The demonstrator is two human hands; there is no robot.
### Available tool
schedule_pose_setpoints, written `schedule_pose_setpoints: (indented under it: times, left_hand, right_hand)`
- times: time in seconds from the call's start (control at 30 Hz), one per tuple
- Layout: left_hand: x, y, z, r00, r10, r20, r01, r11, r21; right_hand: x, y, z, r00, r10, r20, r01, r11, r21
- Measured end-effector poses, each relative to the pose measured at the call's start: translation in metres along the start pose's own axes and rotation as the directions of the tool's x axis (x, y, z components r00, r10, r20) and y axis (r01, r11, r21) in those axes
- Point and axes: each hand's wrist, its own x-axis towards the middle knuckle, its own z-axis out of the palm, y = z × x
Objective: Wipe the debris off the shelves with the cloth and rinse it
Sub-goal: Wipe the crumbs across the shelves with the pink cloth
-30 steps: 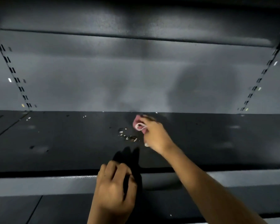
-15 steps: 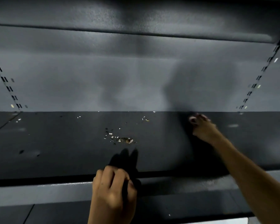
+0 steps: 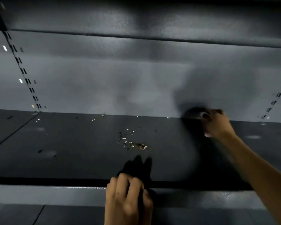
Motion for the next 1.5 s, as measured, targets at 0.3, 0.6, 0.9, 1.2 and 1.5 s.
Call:
schedule_pose_setpoints:
  times: [0.3, 0.6, 0.9, 1.2, 1.5]
  left_hand:
    - [0.000, 0.005, 0.005, 0.999, -0.038, -0.036, 0.041, 0.996, 0.076]
    - [-0.001, 0.001, 0.000, 0.998, -0.063, 0.031, 0.061, 0.996, 0.065]
    - [-0.001, -0.001, 0.000, 0.999, -0.036, -0.002, 0.036, 0.999, 0.021]
    - [-0.003, -0.002, -0.003, 0.999, -0.041, 0.014, 0.041, 0.999, -0.019]
    - [-0.003, 0.002, -0.014, 0.989, -0.110, 0.104, 0.116, 0.992, -0.056]
  right_hand:
    - [-0.005, -0.070, 0.083, 0.993, -0.088, 0.083, 0.098, 0.988, -0.118]
    - [-0.055, -0.203, 0.093, 0.817, -0.548, 0.180, 0.500, 0.828, 0.252]
    - [-0.078, -0.024, -0.004, 0.935, -0.318, 0.157, 0.334, 0.938, -0.090]
    - [-0.122, -0.098, 0.069, 0.890, -0.291, 0.352, 0.386, 0.891, -0.239]
    - [-0.125, -0.171, 0.073, 0.834, -0.538, 0.119, 0.487, 0.821, 0.299]
